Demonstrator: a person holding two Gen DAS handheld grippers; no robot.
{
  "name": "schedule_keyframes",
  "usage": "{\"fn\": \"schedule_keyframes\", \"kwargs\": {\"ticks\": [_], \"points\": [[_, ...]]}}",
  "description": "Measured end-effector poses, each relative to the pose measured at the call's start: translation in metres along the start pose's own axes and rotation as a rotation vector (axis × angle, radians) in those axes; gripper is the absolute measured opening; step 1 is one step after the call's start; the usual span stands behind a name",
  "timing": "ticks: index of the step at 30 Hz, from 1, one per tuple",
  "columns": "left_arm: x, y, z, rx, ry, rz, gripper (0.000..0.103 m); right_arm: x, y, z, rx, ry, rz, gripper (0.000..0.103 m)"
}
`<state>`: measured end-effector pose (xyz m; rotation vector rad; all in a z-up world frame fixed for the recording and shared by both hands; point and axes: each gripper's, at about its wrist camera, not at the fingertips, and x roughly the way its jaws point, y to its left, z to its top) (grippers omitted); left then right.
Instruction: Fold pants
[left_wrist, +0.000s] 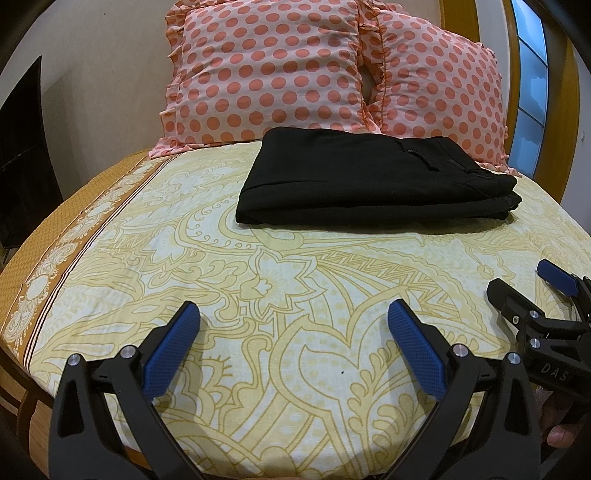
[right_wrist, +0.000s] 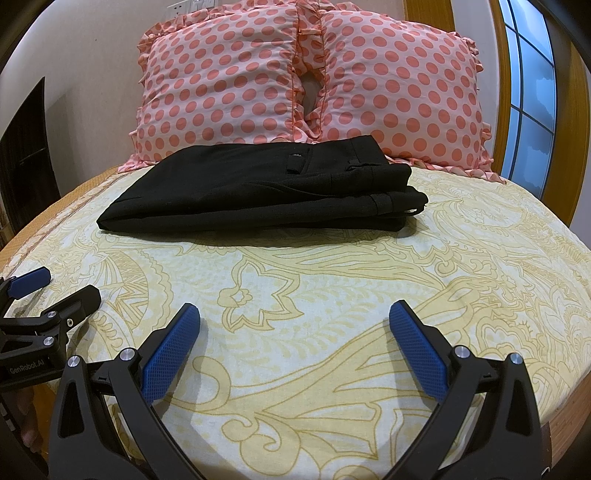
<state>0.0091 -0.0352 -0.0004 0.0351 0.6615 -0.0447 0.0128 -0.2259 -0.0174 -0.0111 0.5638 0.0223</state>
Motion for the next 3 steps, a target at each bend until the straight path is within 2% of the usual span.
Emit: {"fn": "schedule_keyframes", "kwargs": {"ticks": [3], "points": [[-0.0001, -0.001, 0.0007, 0.0, -0.001, 0.0, 0.101, 0.0, 0.0002, -0.0001, 0.0, -0.001, 0.0, 0.102]]}}
